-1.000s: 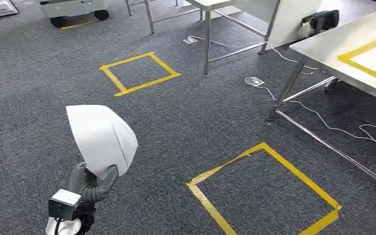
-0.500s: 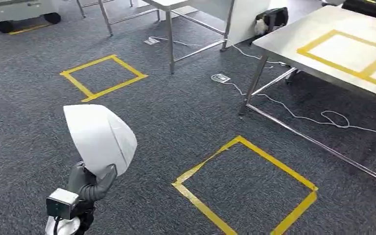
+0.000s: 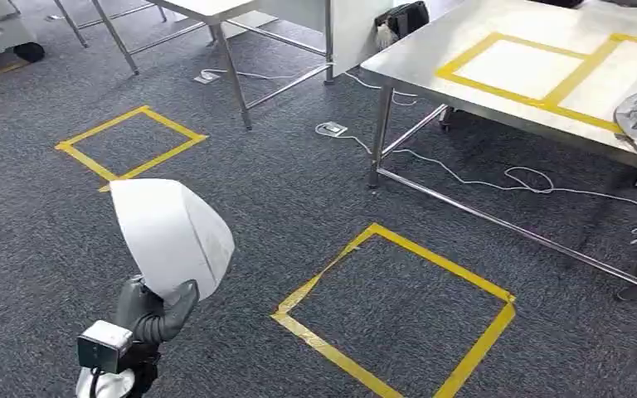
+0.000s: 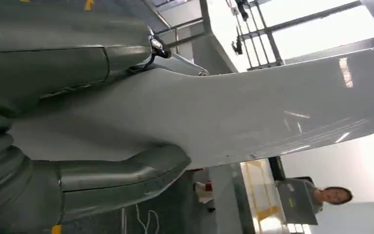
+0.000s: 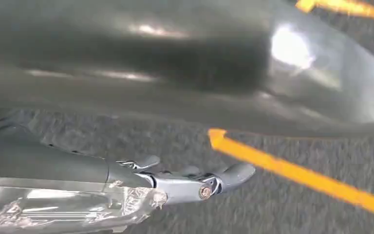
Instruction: Take the parts from the cabinet and place them on the table.
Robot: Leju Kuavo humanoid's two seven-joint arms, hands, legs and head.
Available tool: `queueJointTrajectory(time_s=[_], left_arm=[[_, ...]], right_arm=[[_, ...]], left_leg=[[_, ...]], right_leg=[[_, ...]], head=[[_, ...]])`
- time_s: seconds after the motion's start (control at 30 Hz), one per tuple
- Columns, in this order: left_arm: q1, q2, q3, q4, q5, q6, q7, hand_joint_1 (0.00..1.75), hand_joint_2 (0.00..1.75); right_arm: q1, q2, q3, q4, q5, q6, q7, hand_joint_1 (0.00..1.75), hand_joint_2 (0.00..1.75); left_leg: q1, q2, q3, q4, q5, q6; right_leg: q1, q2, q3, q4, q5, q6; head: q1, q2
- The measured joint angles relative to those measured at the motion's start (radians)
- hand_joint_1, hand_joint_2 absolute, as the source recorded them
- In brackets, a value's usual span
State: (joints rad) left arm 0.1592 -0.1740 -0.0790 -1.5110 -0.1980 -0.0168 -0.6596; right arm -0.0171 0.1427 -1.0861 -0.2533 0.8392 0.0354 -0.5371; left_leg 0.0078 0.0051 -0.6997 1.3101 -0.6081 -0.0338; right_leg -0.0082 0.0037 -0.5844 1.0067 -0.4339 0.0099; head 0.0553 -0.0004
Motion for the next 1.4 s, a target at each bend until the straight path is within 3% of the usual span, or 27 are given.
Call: queueJointTrajectory(time_s=[0.07,0.13,0.17,0.2,0.3,0.37,0.47,0.53,0.6,0.67,0.7,0.73,0.83,0.87,0.93,1.0,1.07,1.1,1.13,1.17,1.2,1.23,1.27,1.3,1.33,1.37,1.4], left_arm=[[0.000,0.001,0.000,0.002,-0.004,0.000,-0.002,1.75,1.75],[-0.001,0.001,0.000,0.002,-0.006,0.000,-0.002,1.75,1.75],[-0.002,0.002,0.000,0.002,-0.007,-0.001,-0.002,1.75,1.75],[-0.003,0.001,0.000,0.002,-0.009,-0.002,-0.002,1.75,1.75],[-0.003,0.002,0.003,0.003,-0.013,-0.003,-0.003,1.75,1.75],[-0.002,0.001,0.004,0.003,-0.014,-0.003,-0.003,1.75,1.75],[-0.001,0.001,0.005,0.003,-0.015,-0.004,-0.004,1.75,1.75],[0.002,0.001,0.006,0.003,-0.015,-0.004,-0.004,1.75,1.75],[0.004,0.001,0.006,0.003,-0.015,-0.004,-0.004,1.75,1.75],[0.004,0.001,0.006,0.003,-0.015,-0.004,-0.004,1.75,1.75],[0.004,0.001,0.007,0.003,-0.015,-0.004,-0.004,1.75,1.75],[0.004,0.001,0.008,0.003,-0.015,-0.004,-0.004,1.75,1.75],[0.004,0.000,0.007,0.003,-0.017,-0.004,-0.005,1.75,1.75],[0.003,0.001,0.007,0.002,-0.017,-0.004,-0.005,1.75,1.75],[0.002,0.001,0.008,0.002,-0.018,-0.004,-0.005,1.75,1.75],[0.007,0.002,0.009,0.002,-0.018,-0.004,-0.005,1.75,1.75],[0.010,0.002,0.010,0.002,-0.018,-0.004,-0.005,1.75,1.75],[0.010,0.002,0.010,0.002,-0.018,-0.004,-0.005,1.75,1.75],[0.010,0.002,0.010,0.002,-0.018,-0.004,-0.005,1.75,1.75],[0.012,0.002,0.010,0.002,-0.018,-0.004,-0.005,1.75,1.75],[0.014,0.003,0.010,0.003,-0.018,-0.004,-0.005,1.75,1.75],[0.018,0.003,0.010,0.003,-0.017,-0.004,-0.005,1.75,1.75],[0.021,0.003,0.011,0.002,-0.021,-0.005,-0.005,1.75,1.75],[0.017,0.003,0.011,0.002,-0.021,-0.004,-0.005,1.75,1.75],[0.012,0.002,0.011,0.002,-0.021,-0.004,-0.005,1.75,1.75],[0.013,0.000,0.011,0.002,-0.021,-0.004,-0.005,1.75,1.75],[0.014,0.001,0.012,0.002,-0.021,-0.004,-0.005,1.75,1.75]], right_arm=[[0.002,0.000,0.000,0.000,0.008,0.008,0.000,0.00,0.00],[0.002,0.000,0.000,0.000,0.011,0.013,-0.001,0.00,0.00],[0.002,0.000,0.000,0.000,0.013,0.015,-0.001,0.00,0.00],[0.001,0.000,0.000,0.000,0.016,0.016,-0.002,0.00,0.00],[0.006,0.000,-0.001,0.000,0.022,0.017,-0.002,0.00,0.00],[0.006,0.000,-0.001,0.000,0.026,0.018,-0.002,0.00,0.00],[0.003,0.001,0.000,0.000,0.031,0.018,-0.002,0.00,0.00],[0.008,0.001,-0.001,0.000,0.035,0.018,-0.002,0.00,0.00],[0.010,0.001,-0.001,0.000,0.037,0.018,-0.002,0.00,0.00],[0.010,0.001,-0.001,0.000,0.038,0.018,-0.002,0.00,0.00],[0.009,0.001,-0.001,0.001,0.039,0.018,-0.001,0.00,0.00],[0.005,0.001,-0.001,0.001,0.040,0.018,-0.001,0.00,0.00],[0.010,0.001,-0.001,0.001,0.043,0.017,-0.002,0.00,0.00],[0.010,0.001,-0.001,0.001,0.044,0.017,-0.002,0.00,0.00],[0.006,-0.001,-0.001,0.001,0.044,0.016,-0.002,0.00,0.00],[0.006,-0.001,-0.001,0.001,0.045,0.016,-0.002,0.00,0.00],[0.009,0.000,-0.001,0.001,0.045,0.016,-0.002,0.00,0.00],[0.011,0.000,-0.001,0.001,0.046,0.016,-0.002,0.00,0.00],[0.010,0.000,-0.001,0.001,0.048,0.017,-0.002,0.00,0.00],[0.009,0.000,-0.001,0.001,0.049,0.017,-0.002,0.00,0.00],[0.009,0.000,-0.001,0.001,0.050,0.017,-0.001,0.00,0.00],[0.004,0.000,-0.001,0.001,0.051,0.017,-0.002,0.00,0.00],[0.002,0.000,-0.002,0.001,0.051,0.017,-0.001,0.00,0.00],[0.004,0.000,-0.002,0.001,0.051,0.017,-0.002,0.00,0.00],[0.006,0.000,-0.002,0.001,0.052,0.017,-0.002,0.00,0.00],[0.007,0.000,-0.002,0.001,0.052,0.017,-0.001,0.00,0.00],[0.005,0.000,-0.002,0.001,0.052,0.017,-0.002,0.00,0.00]], left_leg=[[0.000,0.000,0.003,-0.034,0.053,0.003],[0.001,-0.001,0.083,-0.206,0.151,0.010],[0.001,-0.002,0.121,-0.281,0.175,0.012],[0.001,-0.005,0.135,-0.316,0.157,0.014],[0.000,-0.006,0.129,-0.314,0.154,0.033],[0.002,-0.005,0.145,-0.317,0.151,0.046],[-0.003,-0.001,0.153,-0.316,0.142,0.058],[-0.004,-0.002,0.163,-0.316,0.133,0.060],[-0.004,-0.003,0.182,-0.316,0.118,0.057],[-0.004,-0.002,0.204,-0.317,0.099,0.049],[-0.008,-0.001,0.211,-0.316,0.090,0.042],[-0.008,-0.001,0.209,-0.319,0.086,0.035],[-0.004,-0.001,0.229,-0.312,0.089,0.020],[-0.003,-0.001,0.208,-0.272,0.100,0.015],[-0.003,-0.003,0.110,-0.120,0.103,0.007],[-0.003,-0.003,0.009,-0.012,0.025,0.003],[-0.003,-0.003,-0.036,-0.016,-0.025,0.002],[-0.003,-0.003,-0.039,-0.052,-0.019,0.002],[-0.003,-0.006,-0.030,-0.118,0.024,0.003],[-0.002,-0.018,-0.019,-0.190,0.112,0.002],[0.002,-0.049,-0.018,-0.259,0.234,0.000],[0.000,-0.051,-0.013,-0.294,0.260,0.007],[-0.004,-0.048,-0.005,-0.294,0.251,0.015],[-0.003,-0.044,0.006,-0.310,0.246,0.023],[-0.003,-0.033,0.021,-0.313,0.244,0.032],[0.000,-0.032,0.040,-0.317,0.247,0.040],[-0.001,-0.020,0.063,-0.318,0.230,0.047]], right_leg=[[0.000,0.011,0.004,0.000,-0.002,0.002],[-0.003,0.023,0.013,0.000,-0.006,0.009],[-0.003,0.027,0.015,0.001,-0.009,0.015],[0.007,0.030,0.011,0.010,-0.016,0.024],[0.005,0.030,0.016,0.010,-0.005,0.040],[0.002,0.019,0.003,0.033,-0.024,0.046],[0.002,0.005,-0.113,0.250,-0.114,0.053],[0.002,0.005,-0.171,0.323,-0.120,0.053],[0.002,0.005,-0.139,0.224,-0.044,0.050],[0.001,-0.001,-0.066,0.050,0.054,0.044],[0.006,-0.009,-0.061,0.033,0.021,0.044],[0.009,-0.010,-0.054,0.026,-0.003,0.032],[0.011,-0.003,-0.021,0.017,0.003,0.010],[0.008,-0.001,-0.012,0.013,-0.003,0.003],[0.007,0.000,0.010,0.013,-0.021,-0.010],[0.007,0.005,0.036,0.012,-0.046,-0.013],[0.007,0.014,0.071,0.012,-0.072,-0.011],[0.006,0.023,0.091,0.012,-0.087,-0.009],[0.003,0.033,0.115,0.012,-0.104,-0.003],[0.001,0.038,0.123,0.011,-0.121,0.002],[0.001,0.044,0.129,0.009,-0.135,0.005],[0.001,0.057,0.138,0.010,-0.148,0.010],[-0.002,0.065,0.148,-0.011,-0.160,0.018],[-0.001,0.068,0.178,-0.011,-0.141,0.027],[-0.001,0.069,0.177,-0.006,-0.128,0.031],[0.000,0.066,0.159,0.028,-0.118,0.035],[0.002,0.033,0.118,0.115,-0.084,0.036]], head=[[0.000,0.000],[0.000,0.000],[0.000,0.000],[-0.003,0.000],[-0.002,0.000],[0.001,0.000],[0.005,0.000],[0.005,0.000],[0.005,0.000],[0.005,0.000],[0.003,0.000],[0.002,0.000],[0.001,0.000],[0.000,0.001],[-0.004,0.000],[-0.005,0.000],[-0.006,0.000],[-0.005,0.000],[-0.006,0.000],[-0.005,0.000],[-0.009,0.000],[-0.017,0.001],[-0.011,0.000],[-0.015,0.000],[-0.009,0.000],[-0.006,0.001],[-0.002,0.000]])
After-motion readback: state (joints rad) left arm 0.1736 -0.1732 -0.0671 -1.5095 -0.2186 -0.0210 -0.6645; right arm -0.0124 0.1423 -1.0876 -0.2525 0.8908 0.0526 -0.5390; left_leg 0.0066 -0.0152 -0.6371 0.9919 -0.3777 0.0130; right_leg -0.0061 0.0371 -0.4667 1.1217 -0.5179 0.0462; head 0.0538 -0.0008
